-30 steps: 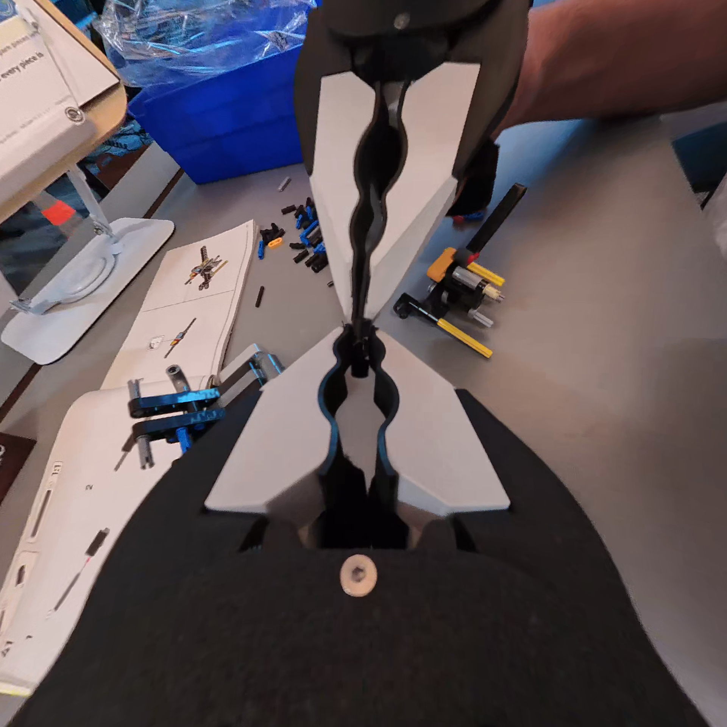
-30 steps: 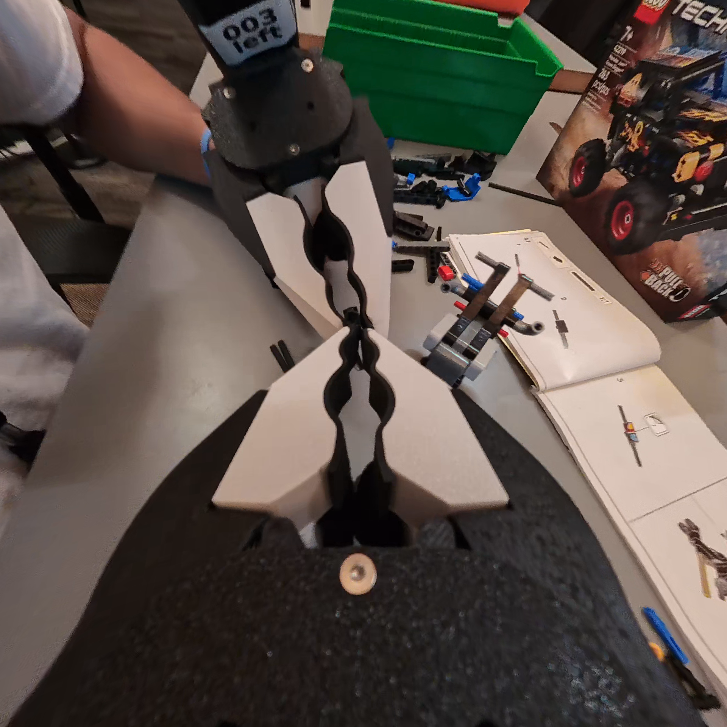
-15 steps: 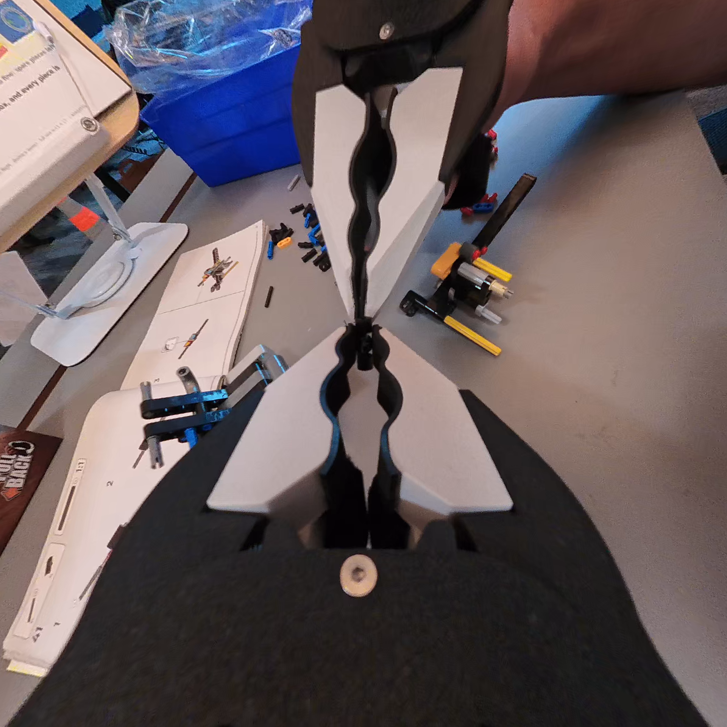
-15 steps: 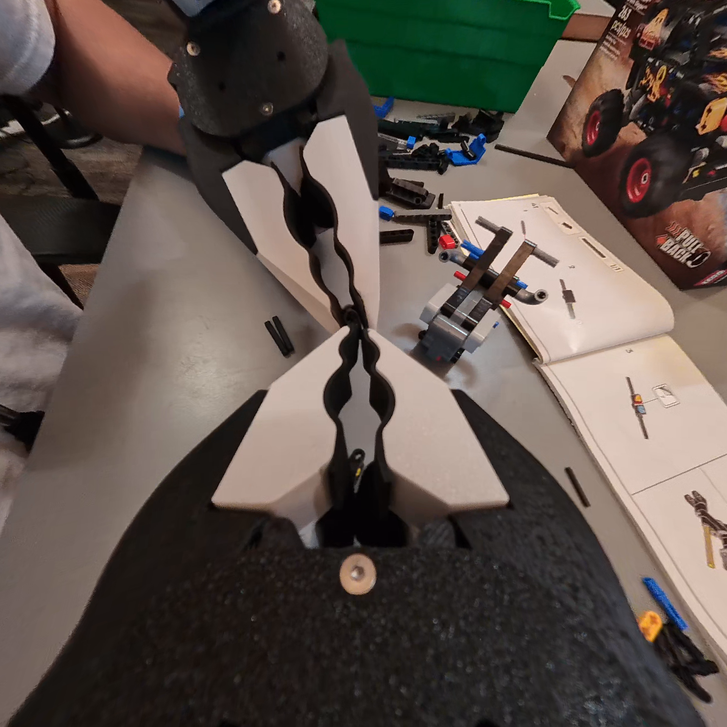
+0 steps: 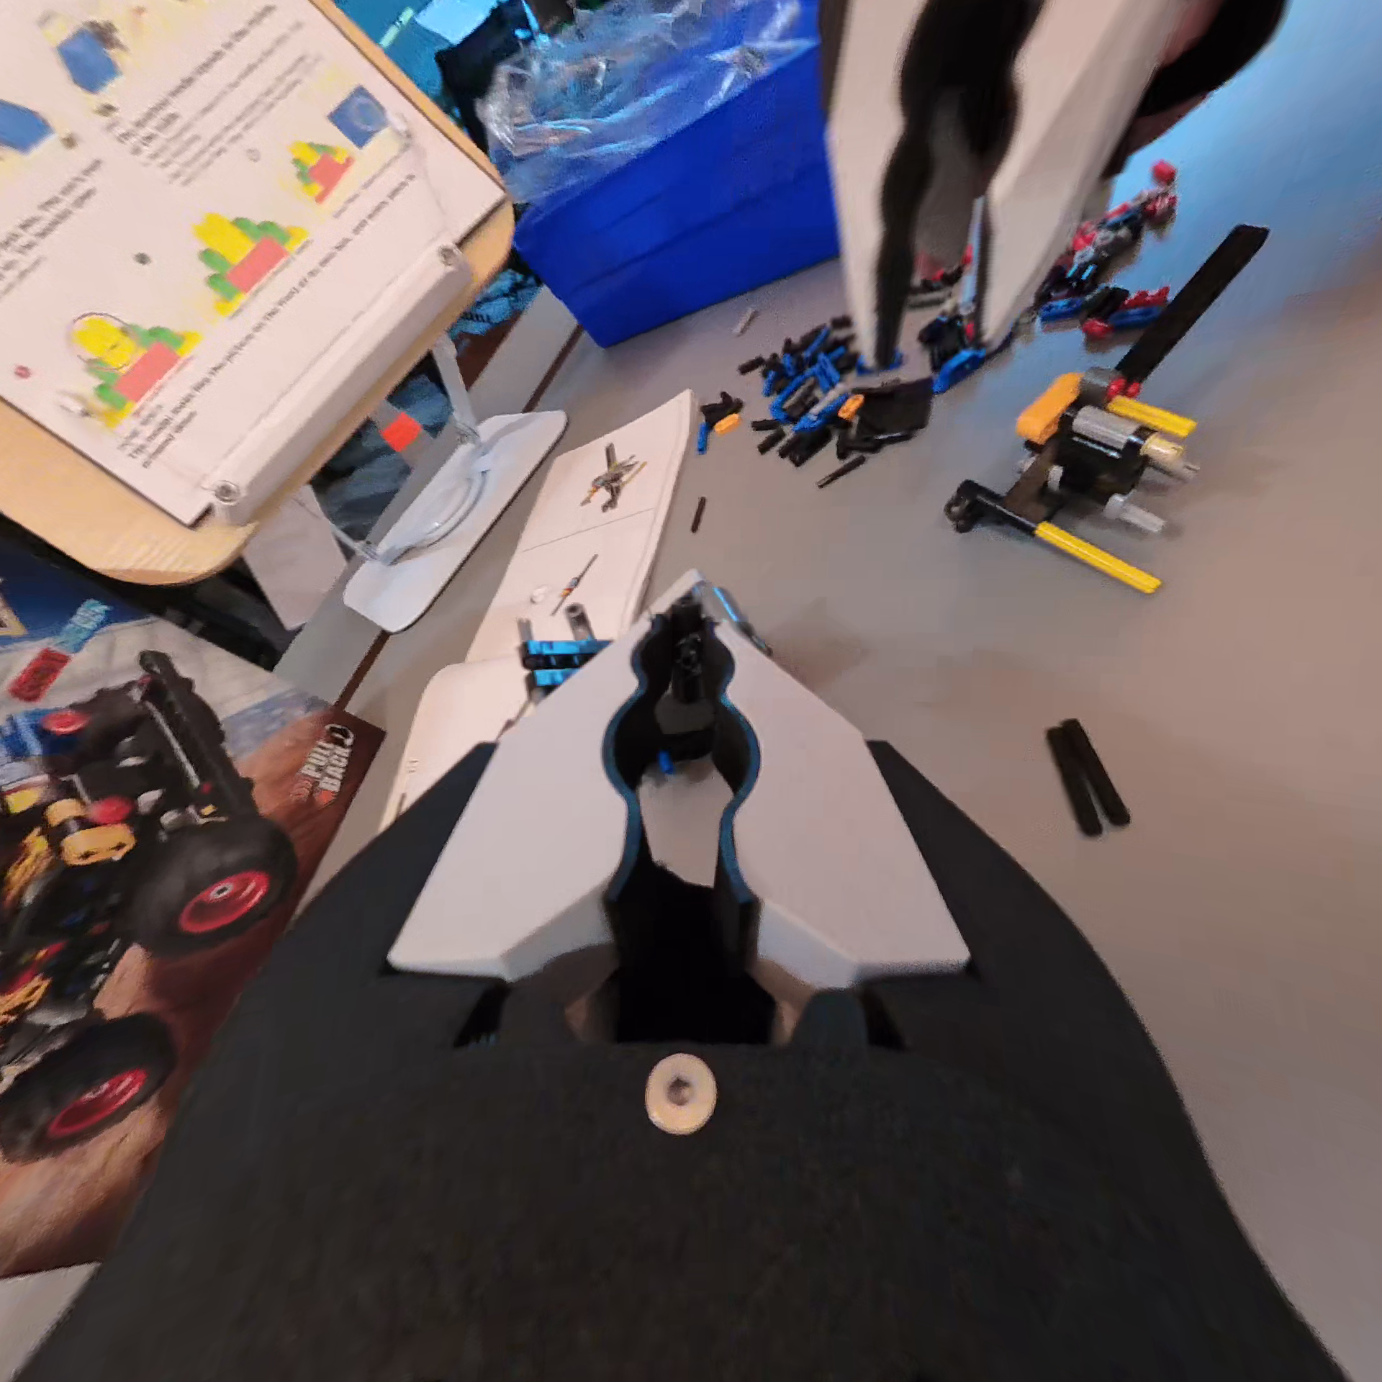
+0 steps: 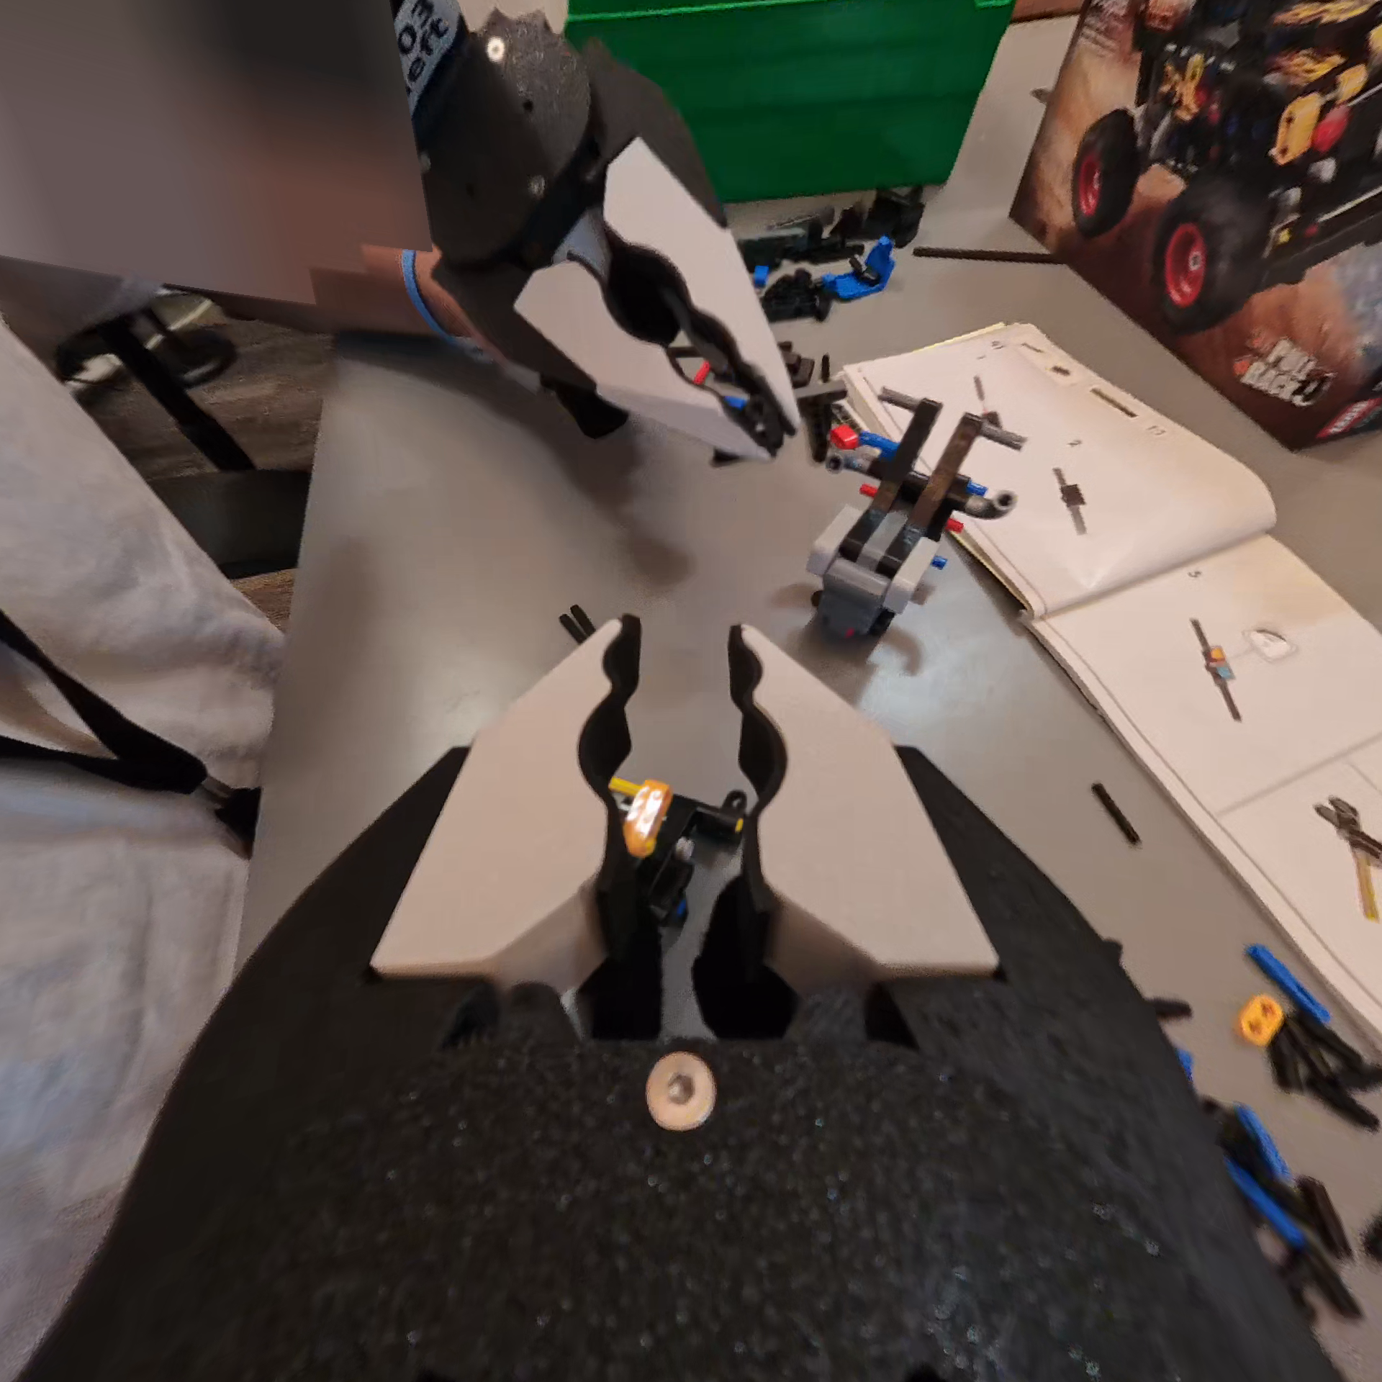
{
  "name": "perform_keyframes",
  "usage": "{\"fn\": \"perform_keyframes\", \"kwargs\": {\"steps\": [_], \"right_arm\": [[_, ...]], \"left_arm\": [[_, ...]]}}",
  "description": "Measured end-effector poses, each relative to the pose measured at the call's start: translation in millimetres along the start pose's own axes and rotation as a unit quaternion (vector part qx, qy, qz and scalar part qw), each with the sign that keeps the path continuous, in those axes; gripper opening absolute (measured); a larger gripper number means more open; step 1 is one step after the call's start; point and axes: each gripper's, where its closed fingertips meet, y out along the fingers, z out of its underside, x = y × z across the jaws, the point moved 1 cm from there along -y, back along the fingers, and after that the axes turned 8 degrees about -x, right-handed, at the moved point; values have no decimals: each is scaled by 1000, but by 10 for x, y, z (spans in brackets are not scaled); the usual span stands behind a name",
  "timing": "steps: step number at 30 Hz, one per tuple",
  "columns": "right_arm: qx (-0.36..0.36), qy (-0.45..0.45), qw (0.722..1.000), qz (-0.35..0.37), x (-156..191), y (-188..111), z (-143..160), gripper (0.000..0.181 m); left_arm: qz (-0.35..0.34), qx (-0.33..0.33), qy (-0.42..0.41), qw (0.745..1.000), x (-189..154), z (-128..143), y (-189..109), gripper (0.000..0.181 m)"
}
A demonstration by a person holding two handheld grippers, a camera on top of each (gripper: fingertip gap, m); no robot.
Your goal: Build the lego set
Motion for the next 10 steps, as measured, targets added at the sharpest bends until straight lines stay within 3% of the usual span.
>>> {"fn": "perform_keyframes", "kwargs": {"steps": [3, 5, 10], "right_arm": [[-21, 52, 997, 48, 162, -69, -15, 16], [-16, 94, 995, 31, 495, 107, 54, 17], [31, 82, 989, 117, 771, 598, 350, 21]], "left_arm": [[-15, -5, 22, 1000, 42, 3, -73, 5], [-27, 5, 37, 999, 31, 71, -81, 5], [5, 15, -2, 1000, -148, 169, -57, 5]]}}
